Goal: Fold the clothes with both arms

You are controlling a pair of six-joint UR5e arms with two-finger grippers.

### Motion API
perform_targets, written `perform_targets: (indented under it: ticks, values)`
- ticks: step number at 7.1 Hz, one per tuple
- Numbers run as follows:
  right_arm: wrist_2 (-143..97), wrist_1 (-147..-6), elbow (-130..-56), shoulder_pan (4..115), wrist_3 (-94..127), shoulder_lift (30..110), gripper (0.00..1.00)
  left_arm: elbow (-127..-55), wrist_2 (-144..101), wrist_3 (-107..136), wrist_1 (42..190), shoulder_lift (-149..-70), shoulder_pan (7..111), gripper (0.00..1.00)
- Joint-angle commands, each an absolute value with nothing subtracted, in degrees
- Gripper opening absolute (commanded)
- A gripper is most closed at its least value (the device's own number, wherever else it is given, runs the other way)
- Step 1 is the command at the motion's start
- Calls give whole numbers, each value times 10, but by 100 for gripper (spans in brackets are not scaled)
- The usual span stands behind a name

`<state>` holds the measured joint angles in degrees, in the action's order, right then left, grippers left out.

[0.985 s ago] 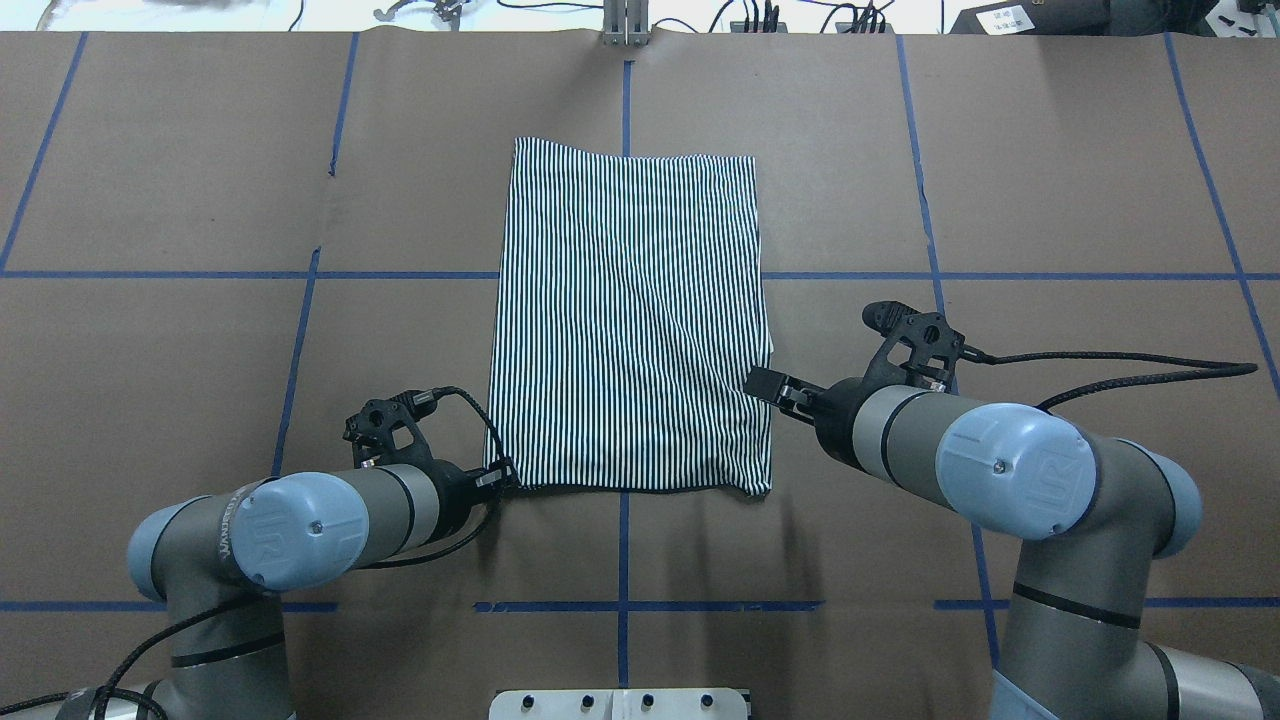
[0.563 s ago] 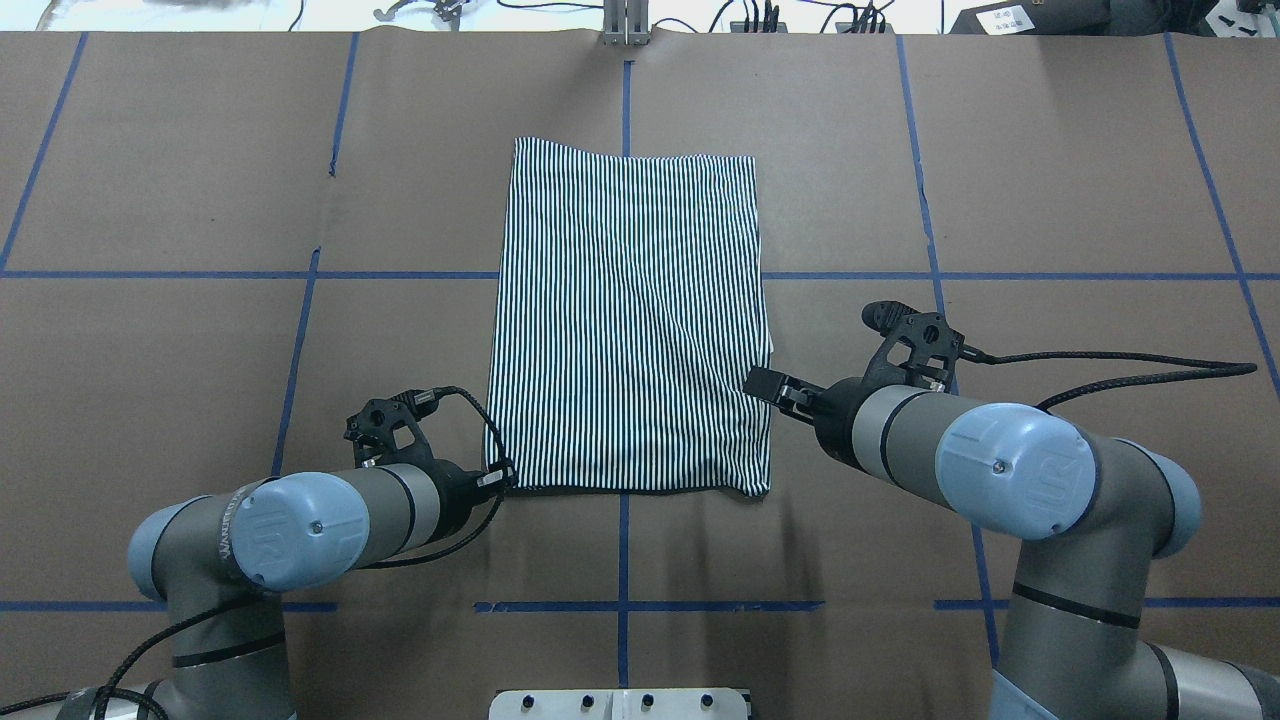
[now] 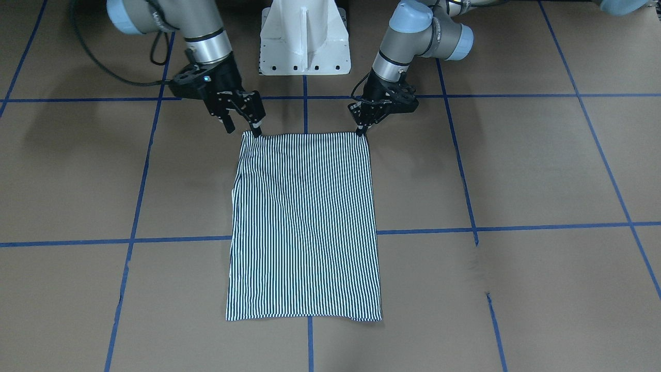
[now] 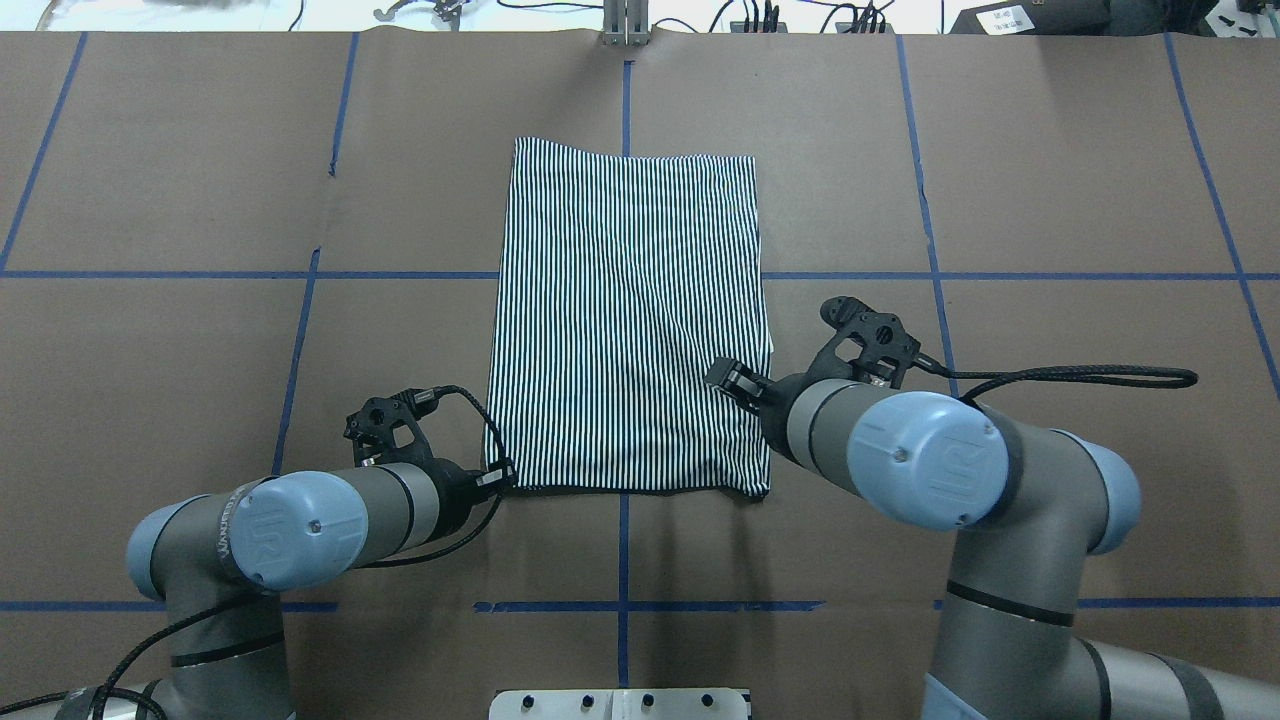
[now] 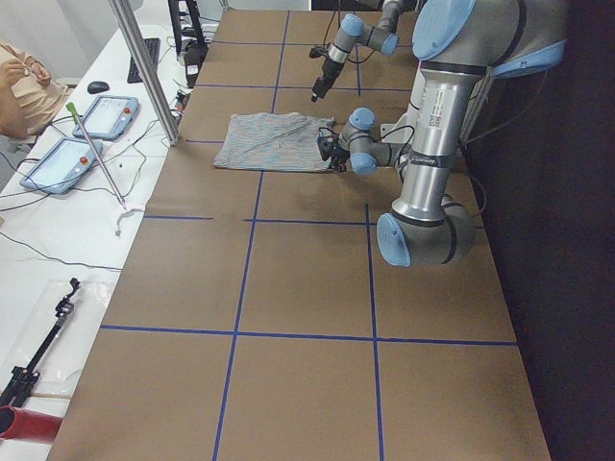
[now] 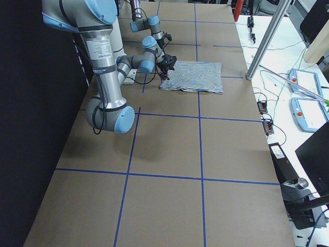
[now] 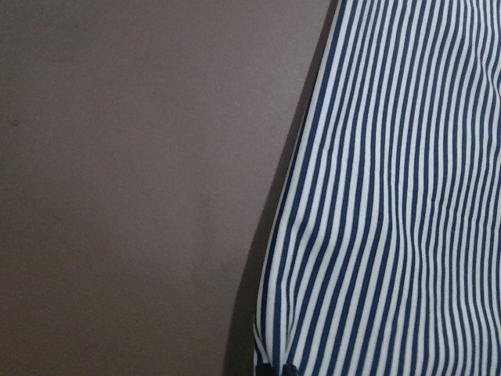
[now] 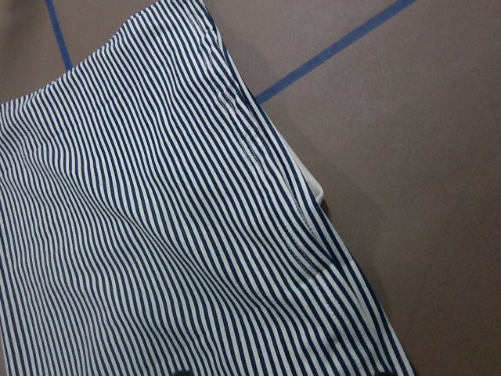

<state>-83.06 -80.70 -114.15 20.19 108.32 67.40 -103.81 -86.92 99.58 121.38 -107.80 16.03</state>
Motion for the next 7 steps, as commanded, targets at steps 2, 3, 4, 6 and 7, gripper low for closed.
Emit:
perform_targets:
  ticks: [2,3,4,6,7]
  values:
    - [-833,-888,-1062,185,1118,607,72,-1044,-869,996,1214,-1078,162,0]
    - [-835,-889,-1056,185,1110,603,72,-1044,-869,996,1214,-1078,162,0]
    - [-836,-899,-1055,181,1097,604,71,-1044,-870,996,1214,-1078,162,0]
    - [-835,-915,-1052,182,1059,603,71,-1044,-870,996,1214,-1079,162,0]
    - [-835,-916,-1037,182,1059,587,71,-1044,-870,996,1214,-1078,162,0]
